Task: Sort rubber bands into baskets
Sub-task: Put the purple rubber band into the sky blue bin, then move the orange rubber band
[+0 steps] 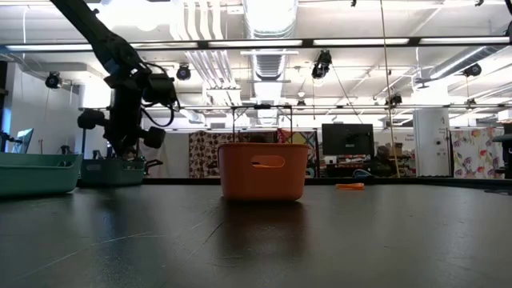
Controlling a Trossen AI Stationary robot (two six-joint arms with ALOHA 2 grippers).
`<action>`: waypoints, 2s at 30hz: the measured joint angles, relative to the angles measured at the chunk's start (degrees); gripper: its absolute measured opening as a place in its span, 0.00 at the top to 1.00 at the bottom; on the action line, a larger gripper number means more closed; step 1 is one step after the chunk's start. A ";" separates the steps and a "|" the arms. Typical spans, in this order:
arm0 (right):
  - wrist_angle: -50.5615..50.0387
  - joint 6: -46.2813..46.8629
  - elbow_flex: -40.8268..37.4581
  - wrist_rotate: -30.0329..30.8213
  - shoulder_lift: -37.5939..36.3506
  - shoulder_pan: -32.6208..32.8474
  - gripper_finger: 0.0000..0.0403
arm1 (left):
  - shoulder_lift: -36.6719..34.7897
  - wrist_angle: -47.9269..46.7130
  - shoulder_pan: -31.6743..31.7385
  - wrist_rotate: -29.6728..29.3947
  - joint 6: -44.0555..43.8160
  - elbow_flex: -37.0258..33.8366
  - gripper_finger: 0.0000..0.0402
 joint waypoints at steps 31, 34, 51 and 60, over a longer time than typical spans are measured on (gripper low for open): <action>0.06 -16.47 -6.21 3.35 -1.11 5.97 0.42 | -14.10 -1.75 -4.50 20.13 11.97 1.48 0.71; 0.04 -20.88 -10.15 3.81 -1.22 5.14 0.42 | -17.74 -1.47 -8.61 20.36 11.96 1.48 0.71; 3.40 -16.86 -37.96 -8.36 -2.32 2.30 0.42 | -17.68 13.21 -45.75 20.21 6.34 1.45 0.71; 5.12 12.31 -47.46 -29.61 -3.06 18.00 0.42 | -11.50 17.56 -62.52 20.00 -1.57 1.45 0.71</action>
